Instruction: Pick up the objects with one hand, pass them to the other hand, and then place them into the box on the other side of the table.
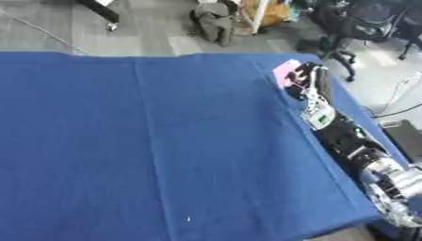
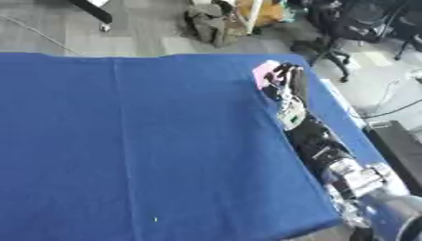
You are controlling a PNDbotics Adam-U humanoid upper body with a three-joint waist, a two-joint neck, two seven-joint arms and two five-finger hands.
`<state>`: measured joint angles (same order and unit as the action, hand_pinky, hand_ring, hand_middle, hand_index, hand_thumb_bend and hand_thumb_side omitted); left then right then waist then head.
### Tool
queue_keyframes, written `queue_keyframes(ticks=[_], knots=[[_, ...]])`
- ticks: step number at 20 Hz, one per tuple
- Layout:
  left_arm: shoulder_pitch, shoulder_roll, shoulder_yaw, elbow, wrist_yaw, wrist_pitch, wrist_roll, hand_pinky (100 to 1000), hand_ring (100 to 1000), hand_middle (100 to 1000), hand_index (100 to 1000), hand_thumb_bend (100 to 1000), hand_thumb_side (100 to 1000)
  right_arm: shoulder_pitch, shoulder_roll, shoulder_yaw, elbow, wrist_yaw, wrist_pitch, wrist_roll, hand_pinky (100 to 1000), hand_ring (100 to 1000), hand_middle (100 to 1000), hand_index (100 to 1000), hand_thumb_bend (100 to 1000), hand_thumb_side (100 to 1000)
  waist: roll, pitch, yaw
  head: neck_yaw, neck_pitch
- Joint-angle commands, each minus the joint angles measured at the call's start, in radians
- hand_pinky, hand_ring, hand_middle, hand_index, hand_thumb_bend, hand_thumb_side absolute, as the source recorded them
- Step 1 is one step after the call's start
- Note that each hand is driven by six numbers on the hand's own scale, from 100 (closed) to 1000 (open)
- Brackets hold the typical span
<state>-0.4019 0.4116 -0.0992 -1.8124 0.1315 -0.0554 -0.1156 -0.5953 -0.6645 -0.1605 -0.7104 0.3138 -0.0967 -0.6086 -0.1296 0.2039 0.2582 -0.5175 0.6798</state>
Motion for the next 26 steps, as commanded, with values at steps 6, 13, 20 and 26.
queue_keyframes(ticks=[6,13,20,26], knots=[[0.004,0.001,0.012,-0.004,0.005,-0.001,0.007,730,730,610,726,824,707,0.002,-0.024,-0.013,-0.062,0.04,0.01,0.017,422,442,225,261,100,100,0.008,-0.032,-0.014,0.013,0.015],[0.009,-0.002,0.014,0.0,0.005,-0.001,0.01,729,730,611,726,826,706,0.009,-0.012,-0.011,-0.127,0.056,0.002,0.03,403,417,175,207,100,100,0.015,-0.036,-0.031,0.017,0.017],[0.021,-0.002,0.021,0.014,0.002,0.0,0.018,728,730,612,726,826,705,0.042,0.036,0.008,-0.306,0.1,0.003,0.063,392,405,161,194,100,100,0.03,-0.054,-0.095,0.032,0.028],[0.035,-0.012,0.019,0.03,-0.002,-0.001,0.016,728,731,613,726,825,706,0.078,0.054,0.034,-0.431,0.136,0.009,0.115,398,414,173,204,100,100,0.034,-0.072,-0.136,0.025,0.033]])
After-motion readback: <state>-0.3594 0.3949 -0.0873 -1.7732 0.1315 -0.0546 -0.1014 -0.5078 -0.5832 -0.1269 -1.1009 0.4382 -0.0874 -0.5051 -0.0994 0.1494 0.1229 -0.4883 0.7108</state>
